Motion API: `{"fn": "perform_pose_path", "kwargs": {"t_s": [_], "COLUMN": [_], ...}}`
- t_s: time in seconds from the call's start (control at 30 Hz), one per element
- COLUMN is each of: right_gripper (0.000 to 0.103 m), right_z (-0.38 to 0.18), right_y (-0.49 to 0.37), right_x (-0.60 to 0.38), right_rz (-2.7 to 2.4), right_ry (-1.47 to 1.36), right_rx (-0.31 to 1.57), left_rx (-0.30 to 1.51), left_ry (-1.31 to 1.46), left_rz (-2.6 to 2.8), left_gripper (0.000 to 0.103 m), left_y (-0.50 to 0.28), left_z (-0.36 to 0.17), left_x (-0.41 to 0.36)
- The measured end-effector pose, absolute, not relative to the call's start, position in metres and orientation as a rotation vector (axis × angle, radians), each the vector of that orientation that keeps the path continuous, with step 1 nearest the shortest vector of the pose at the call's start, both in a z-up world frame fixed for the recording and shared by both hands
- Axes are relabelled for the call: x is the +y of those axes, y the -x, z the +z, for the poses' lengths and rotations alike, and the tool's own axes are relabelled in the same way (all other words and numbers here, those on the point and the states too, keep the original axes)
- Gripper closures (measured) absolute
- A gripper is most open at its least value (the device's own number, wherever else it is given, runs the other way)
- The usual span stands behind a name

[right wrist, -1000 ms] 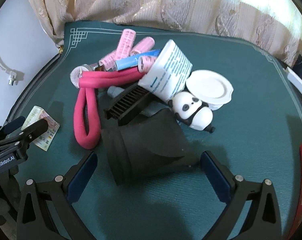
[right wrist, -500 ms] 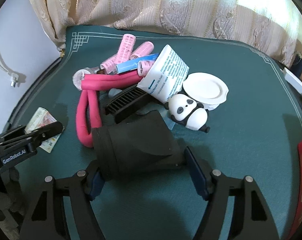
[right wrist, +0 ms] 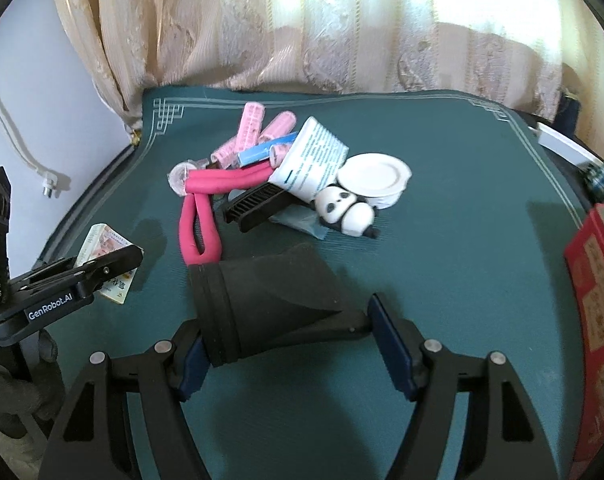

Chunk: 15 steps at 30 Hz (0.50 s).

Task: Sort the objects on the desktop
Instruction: 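Grasp the yellow-white box with the left gripper while the right gripper grasps the black rubber cup, then carry both items to the red box and release them inside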

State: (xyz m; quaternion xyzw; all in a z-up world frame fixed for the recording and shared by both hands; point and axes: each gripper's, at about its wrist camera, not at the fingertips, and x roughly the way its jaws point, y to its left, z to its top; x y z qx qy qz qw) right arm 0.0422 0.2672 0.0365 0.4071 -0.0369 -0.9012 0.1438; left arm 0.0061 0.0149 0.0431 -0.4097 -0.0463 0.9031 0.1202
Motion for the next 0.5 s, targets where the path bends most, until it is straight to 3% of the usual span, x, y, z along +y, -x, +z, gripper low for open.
{"fn": "perform_pose_path", "kwargs": {"t_s": [0.5], "right_gripper": [0.028], "right_z": [0.078], "right_y": [-0.103], "right_x": [0.371], "right_rz": [-2.796], "right_ry": [-1.02], "right_rx": [-0.342], "left_rx": [-0.005], "left_ry": [1.082], "left_rz": [2.525], "left_gripper": [0.057], "left_y": [-0.042], "left_z": [0.078], "left_x": [0.108]}}
